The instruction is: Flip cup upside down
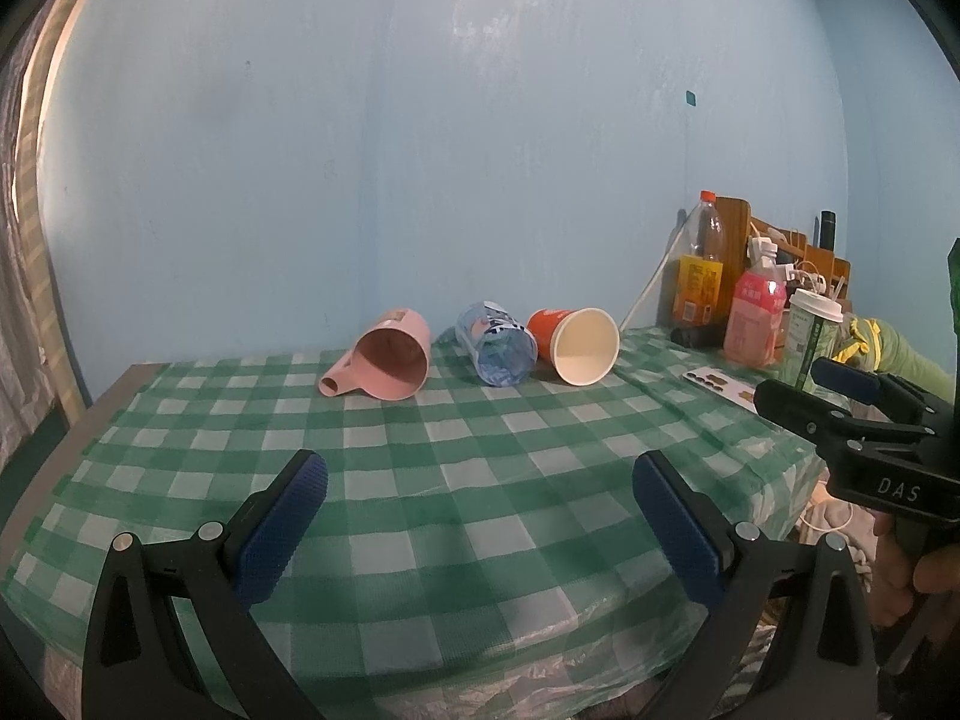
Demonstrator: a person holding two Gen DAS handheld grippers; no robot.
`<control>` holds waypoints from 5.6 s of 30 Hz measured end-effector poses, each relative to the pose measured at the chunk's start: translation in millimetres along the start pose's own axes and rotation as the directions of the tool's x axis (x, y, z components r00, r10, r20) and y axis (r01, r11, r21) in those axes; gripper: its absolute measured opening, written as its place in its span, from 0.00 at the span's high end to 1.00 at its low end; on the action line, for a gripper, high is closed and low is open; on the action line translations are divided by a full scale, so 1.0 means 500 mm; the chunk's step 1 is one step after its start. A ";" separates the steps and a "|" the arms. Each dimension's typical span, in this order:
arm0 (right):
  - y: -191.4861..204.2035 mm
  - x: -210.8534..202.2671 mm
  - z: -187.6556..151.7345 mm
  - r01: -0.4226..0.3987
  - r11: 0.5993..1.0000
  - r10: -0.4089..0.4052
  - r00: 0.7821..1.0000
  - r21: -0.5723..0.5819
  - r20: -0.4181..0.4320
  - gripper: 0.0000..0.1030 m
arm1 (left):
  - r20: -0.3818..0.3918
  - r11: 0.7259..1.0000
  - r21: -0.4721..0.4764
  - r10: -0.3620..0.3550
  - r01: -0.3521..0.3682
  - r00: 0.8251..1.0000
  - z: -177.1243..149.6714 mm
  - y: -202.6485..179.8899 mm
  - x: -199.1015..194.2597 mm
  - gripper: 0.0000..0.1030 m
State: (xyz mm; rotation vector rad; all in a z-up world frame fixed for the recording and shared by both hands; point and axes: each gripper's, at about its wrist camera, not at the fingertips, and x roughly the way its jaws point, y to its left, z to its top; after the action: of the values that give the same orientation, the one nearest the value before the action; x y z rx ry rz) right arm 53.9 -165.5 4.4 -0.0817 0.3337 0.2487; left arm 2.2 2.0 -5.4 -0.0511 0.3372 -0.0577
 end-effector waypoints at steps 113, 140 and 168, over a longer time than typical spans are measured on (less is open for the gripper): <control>-0.152 0.351 0.208 -0.089 0.983 0.139 0.932 0.163 -0.334 0.15 | -0.541 0.998 0.010 -0.040 0.055 0.840 0.251 -0.010 0.513 0.33; -0.096 0.266 0.089 -0.174 0.969 0.231 0.894 0.178 -0.383 0.15 | -0.573 0.983 -0.046 -0.174 0.180 0.801 0.115 -0.008 0.380 0.32; -0.085 0.213 0.113 -0.208 0.949 0.278 0.906 0.235 -0.320 0.15 | -0.244 0.998 -0.006 -0.055 0.056 0.968 0.184 0.037 0.194 0.01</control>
State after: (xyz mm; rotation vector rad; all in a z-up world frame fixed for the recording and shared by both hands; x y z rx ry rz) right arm 179.9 -175.5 23.6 0.1147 0.7247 0.4513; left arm 124.9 18.0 48.5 -0.0529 0.5824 -0.1202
